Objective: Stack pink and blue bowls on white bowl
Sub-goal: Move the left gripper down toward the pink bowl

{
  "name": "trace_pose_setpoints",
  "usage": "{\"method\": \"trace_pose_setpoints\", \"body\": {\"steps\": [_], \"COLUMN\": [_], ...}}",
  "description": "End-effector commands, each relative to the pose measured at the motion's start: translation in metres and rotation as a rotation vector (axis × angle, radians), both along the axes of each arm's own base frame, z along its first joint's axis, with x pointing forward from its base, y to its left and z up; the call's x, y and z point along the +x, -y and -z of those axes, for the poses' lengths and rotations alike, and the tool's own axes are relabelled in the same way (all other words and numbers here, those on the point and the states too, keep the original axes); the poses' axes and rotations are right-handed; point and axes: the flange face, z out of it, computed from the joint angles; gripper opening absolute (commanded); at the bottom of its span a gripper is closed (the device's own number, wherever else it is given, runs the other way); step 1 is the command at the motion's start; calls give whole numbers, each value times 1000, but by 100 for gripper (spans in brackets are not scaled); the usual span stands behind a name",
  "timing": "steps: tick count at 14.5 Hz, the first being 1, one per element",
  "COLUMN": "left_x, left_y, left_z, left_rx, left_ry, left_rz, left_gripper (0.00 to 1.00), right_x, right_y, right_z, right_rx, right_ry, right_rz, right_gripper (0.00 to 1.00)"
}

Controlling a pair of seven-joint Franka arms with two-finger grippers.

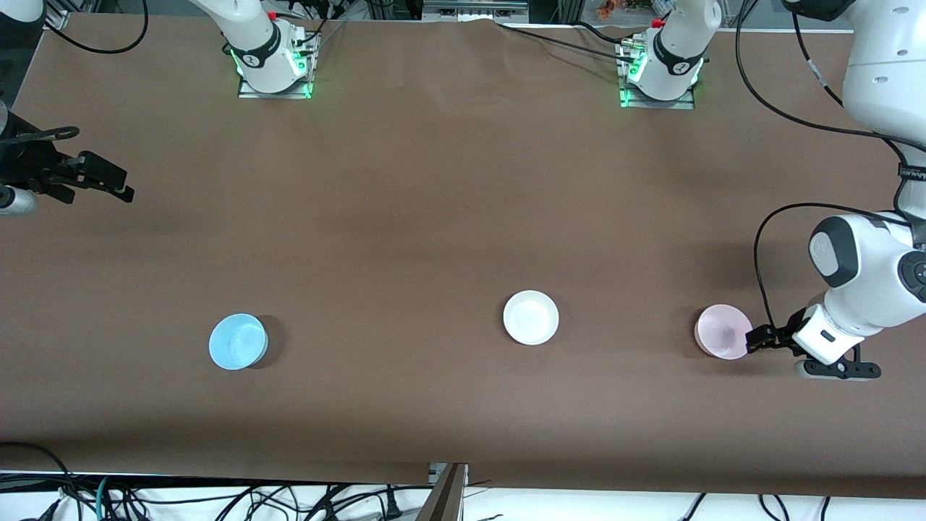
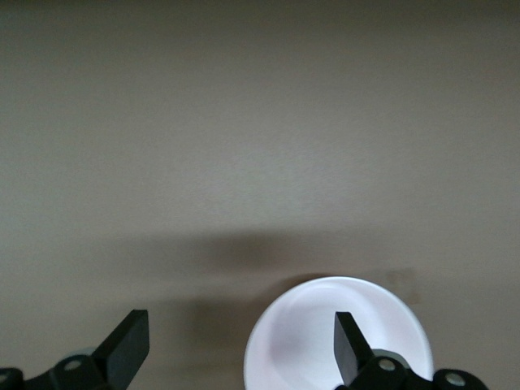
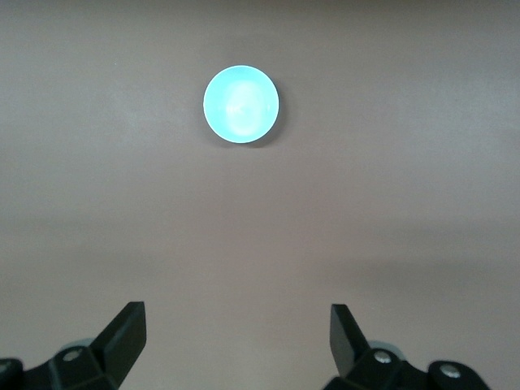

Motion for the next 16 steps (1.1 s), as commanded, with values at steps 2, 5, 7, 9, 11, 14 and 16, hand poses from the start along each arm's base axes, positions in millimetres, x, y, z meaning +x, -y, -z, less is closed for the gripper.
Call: {"method": "trace_pose_setpoints", "body": {"steps": [2,5,7,9,11,14,16], "left_x": [-12,-17,-21,-25,-33,-40,-40], "left_y": [-22,-15,-10,-10,-7,-7,-6], "left_z": [17,33,38,43,54,62,57], "left_rx": [15,7,2,0,-3,-4,-3], "left_ry": [28,14,0,-8,-2,5,8], "left_rz": [48,46,49,49,49,45,44], "left_gripper": [100,100,100,100,100,76,52], "right_x": [3,3,3,3,3,3,3], "right_y": [3,3,3,3,3,3,3], "right_z": [-5,-5,-5,-4,-5,-5,-4], "right_rx": [11,11,11,10,11,12,12], "right_ry": [8,8,8,6,8,8,6], "right_rz": [5,5,5,5,5,5,5], "right_gripper": [100,100,100,100,100,100,100]}}
